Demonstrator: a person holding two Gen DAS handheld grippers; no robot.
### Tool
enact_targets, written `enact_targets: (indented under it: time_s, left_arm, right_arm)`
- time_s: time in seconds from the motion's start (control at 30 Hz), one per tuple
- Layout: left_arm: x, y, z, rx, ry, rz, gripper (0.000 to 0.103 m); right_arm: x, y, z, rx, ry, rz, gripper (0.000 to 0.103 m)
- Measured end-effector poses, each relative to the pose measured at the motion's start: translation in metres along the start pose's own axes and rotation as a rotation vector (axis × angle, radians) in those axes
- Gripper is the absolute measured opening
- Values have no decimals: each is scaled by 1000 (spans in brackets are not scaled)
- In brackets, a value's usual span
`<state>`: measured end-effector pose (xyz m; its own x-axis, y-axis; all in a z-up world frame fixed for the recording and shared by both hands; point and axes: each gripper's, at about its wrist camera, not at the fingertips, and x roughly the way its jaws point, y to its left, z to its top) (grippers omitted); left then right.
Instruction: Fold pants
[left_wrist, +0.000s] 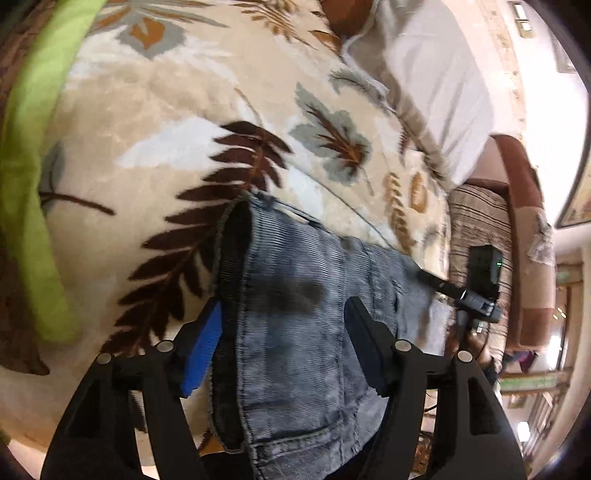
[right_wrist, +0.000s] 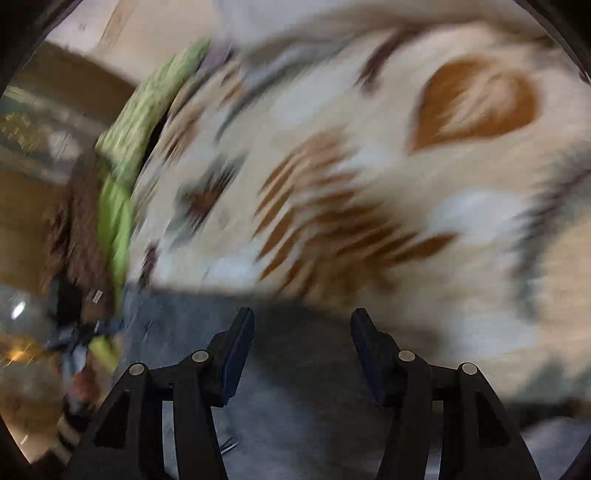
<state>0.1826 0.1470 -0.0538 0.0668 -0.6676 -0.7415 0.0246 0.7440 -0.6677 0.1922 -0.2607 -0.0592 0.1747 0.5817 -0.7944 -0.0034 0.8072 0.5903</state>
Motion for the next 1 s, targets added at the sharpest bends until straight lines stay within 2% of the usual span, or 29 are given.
enact_targets:
  time_s: [0.07,0.1,0.13,0.17,0.2,0.23,0.3,0.37,0.43,0.47,0.53,0.6,0.67,0.73,0.8,0.87,0.93,1.0]
  left_arm:
    - [6,-1,1,15,19,-35,70]
    - [9,-1,2,17,24,-38,70]
    - [12,-2,3,9,20,-39,68]
    - [11,-4,4,3,13,-42,59]
    - [9,-9,4,6,4,-47,50]
    - [4,-16,2,27,-9,-56,31]
    - [-2,-30,-1,92,-55,-7,28]
    - [8,-36,1,128,-60,85,25]
    - [28,-30,5,100,-15,152,25]
    - [32,-27,6,79,-12,153,24]
    - [25,-26,5,59,-26,142,24]
    - [14,-27,1,54,-42,156,24]
    - [-8,-28,-11,62,-73,157,24]
    - [-28,-31,-26,82,-107,151,26]
    - [-48,-35,-50,102,-131,126,33]
    - [-58,-39,-72,114,-138,79,56]
    - [-63,-45,-97,129,-147,25,63]
    - [-60,-50,-117,153,-131,-30,68]
  right_arm:
    - [5,18,-5,-90,10,29,56]
    - [7,23,-6,-122,-9,-25,52]
    - [10,23,-3,-118,-20,-60,35]
    - [11,20,-2,-103,-40,-102,23]
    - [8,21,-1,-100,-65,-113,19]
    - [1,28,-2,-129,-97,-123,15]
    - [-13,46,-6,-207,-168,-143,11]
    - [-15,53,-7,-264,-231,-235,10]
    - [10,47,3,-256,-172,-307,11]
    - [20,43,3,-248,-154,-326,11]
    - [24,40,2,-239,-164,-354,13]
    - [11,37,0,-182,-191,-335,22]
    - [-2,38,-5,-148,-232,-319,25]
    - [-32,38,-26,-122,-298,-312,38]
    - [-62,36,-53,-95,-362,-276,45]
    - [-86,26,-85,-41,-403,-230,52]
    - [-103,14,-120,40,-423,-146,60]
    - [-110,0,-156,133,-411,-66,62]
